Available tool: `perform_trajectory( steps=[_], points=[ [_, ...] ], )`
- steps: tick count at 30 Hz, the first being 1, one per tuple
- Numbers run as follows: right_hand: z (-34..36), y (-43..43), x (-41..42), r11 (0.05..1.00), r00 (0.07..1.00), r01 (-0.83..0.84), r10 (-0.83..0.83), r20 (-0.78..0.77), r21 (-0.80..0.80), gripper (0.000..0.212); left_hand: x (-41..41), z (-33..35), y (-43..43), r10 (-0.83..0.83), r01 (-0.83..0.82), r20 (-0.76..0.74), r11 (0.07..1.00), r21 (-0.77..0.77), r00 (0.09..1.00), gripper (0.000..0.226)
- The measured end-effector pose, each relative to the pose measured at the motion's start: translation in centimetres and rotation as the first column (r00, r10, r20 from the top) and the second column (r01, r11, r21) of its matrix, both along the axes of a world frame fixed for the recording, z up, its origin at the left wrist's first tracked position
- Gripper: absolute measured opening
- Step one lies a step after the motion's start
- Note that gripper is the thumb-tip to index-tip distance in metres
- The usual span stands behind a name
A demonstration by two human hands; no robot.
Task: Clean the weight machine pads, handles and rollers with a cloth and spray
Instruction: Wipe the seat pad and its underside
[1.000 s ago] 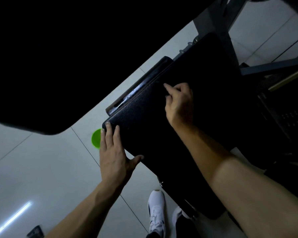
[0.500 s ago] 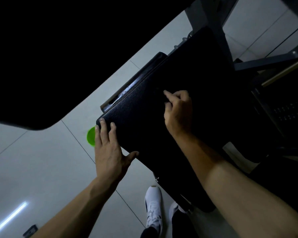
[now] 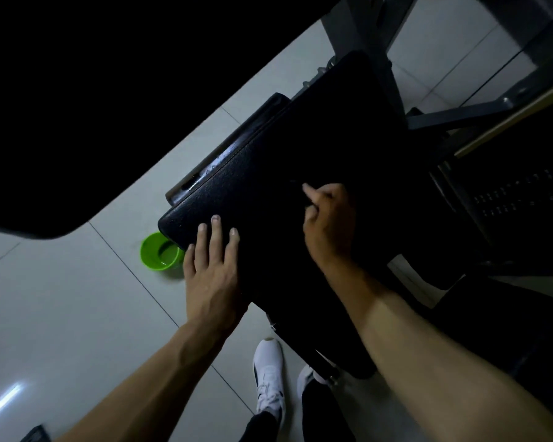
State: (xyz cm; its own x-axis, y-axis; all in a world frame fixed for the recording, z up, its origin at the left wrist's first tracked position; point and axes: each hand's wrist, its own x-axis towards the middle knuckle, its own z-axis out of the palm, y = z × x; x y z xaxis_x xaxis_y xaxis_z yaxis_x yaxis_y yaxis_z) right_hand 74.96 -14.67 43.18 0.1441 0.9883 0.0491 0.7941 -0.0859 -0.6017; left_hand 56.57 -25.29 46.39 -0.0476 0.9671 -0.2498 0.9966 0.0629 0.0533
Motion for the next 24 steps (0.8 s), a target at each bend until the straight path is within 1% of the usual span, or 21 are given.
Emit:
perform_trajectory(
  steps=[1,3,5,7,8,9,10,12,13,14,15,17,19,21,22,23,24],
  points=[
    [-0.4,-1.7,-1.1,0.999,0.999,-0.032,0.033,-0.021,0.027,0.047,-0.1,-0.1,0.0,-0.002,0.002,-0.006,1.000,-0.010,1.000,0.116],
    [-1.1,-6.3,-3.0,0.978,0.980,-0.194,0.197,-0.033,0.075,0.036,-0.4,-0.1,0.0,-0.005,0.005,-0.021,1.000,-0.025,1.000,0.118],
    [-1.3,-10.5,-3.2,0.928,0.929,-0.368,0.370,-0.020,0.052,0.040,-0.3,-0.1,0.0,-0.007,0.006,-0.028,0.999,-0.037,1.000,0.118],
    [-1.5,-11.1,-1.8,0.865,0.865,-0.501,0.501,0.023,0.033,0.034,-0.1,-0.1,0.1,0.008,-0.008,-0.022,1.000,-0.030,1.000,0.111],
    [-1.6,-10.1,-0.7,0.848,0.849,-0.528,0.527,0.044,0.044,0.032,0.1,-0.1,0.1,0.014,-0.014,-0.022,1.000,-0.023,1.000,0.107],
    [-1.8,-8.5,0.3,0.860,0.862,-0.507,0.505,0.044,0.066,0.031,0.2,-0.2,0.2,0.018,-0.019,-0.030,1.000,-0.012,0.999,0.105],
    [-2.0,-6.5,1.4,0.898,0.903,-0.429,0.428,0.032,0.096,0.032,0.2,-0.4,0.2,0.020,-0.020,-0.038,1.000,-0.006,0.999,0.106],
    [-2.3,-2.5,3.2,0.984,0.987,-0.156,0.158,-0.026,0.088,0.039,0.1,-0.7,0.1,0.007,-0.008,-0.035,1.000,-0.016,0.999,0.113],
    [-2.5,-1.4,3.4,0.997,0.997,-0.044,0.048,-0.055,0.060,0.041,0.0,-0.8,0.0,-0.001,0.001,-0.029,1.000,-0.018,1.000,0.116],
    [-2.5,-1.5,2.9,0.999,0.998,0.002,0.000,-0.059,0.047,0.043,-0.1,-0.9,0.0,-0.004,0.004,-0.025,1.000,-0.017,1.000,0.118],
    [-2.4,-2.6,2.1,0.998,0.999,-0.019,0.022,-0.050,0.054,0.044,-0.1,-0.8,0.0,-0.003,0.002,-0.025,1.000,-0.016,1.000,0.119],
    [-2.5,-7.0,0.7,0.979,0.982,-0.186,0.189,-0.028,0.083,0.039,-0.2,-0.8,-0.1,-0.002,0.002,-0.024,1.000,-0.001,1.000,0.119],
    [-2.7,-11.9,0.4,0.932,0.933,-0.360,0.360,0.017,0.046,0.035,-0.1,-0.7,-0.1,-0.008,0.008,-0.014,1.000,0.003,1.000,0.116],
    [-3.1,-13.8,1.2,0.885,0.885,-0.466,0.466,0.009,0.014,0.033,-0.1,-0.8,-0.2,-0.011,0.012,-0.006,1.000,0.017,1.000,0.114],
    [-3.3,-13.0,2.0,0.869,0.869,-0.496,0.496,0.002,0.007,0.032,-0.1,-0.8,-0.2,-0.009,0.009,0.002,1.000,0.027,1.000,0.115],
    [-3.6,-11.6,2.8,0.870,0.871,-0.492,0.492,0.013,0.028,0.033,-0.1,-0.8,-0.3,-0.005,0.004,0.018,0.999,0.035,1.000,0.117],
    [-3.7,-9.5,3.7,0.895,0.897,-0.442,0.441,0.024,0.068,0.035,0.0,-0.9,-0.3,0.000,-0.001,0.037,0.999,0.041,0.999,0.119]
  ],
)
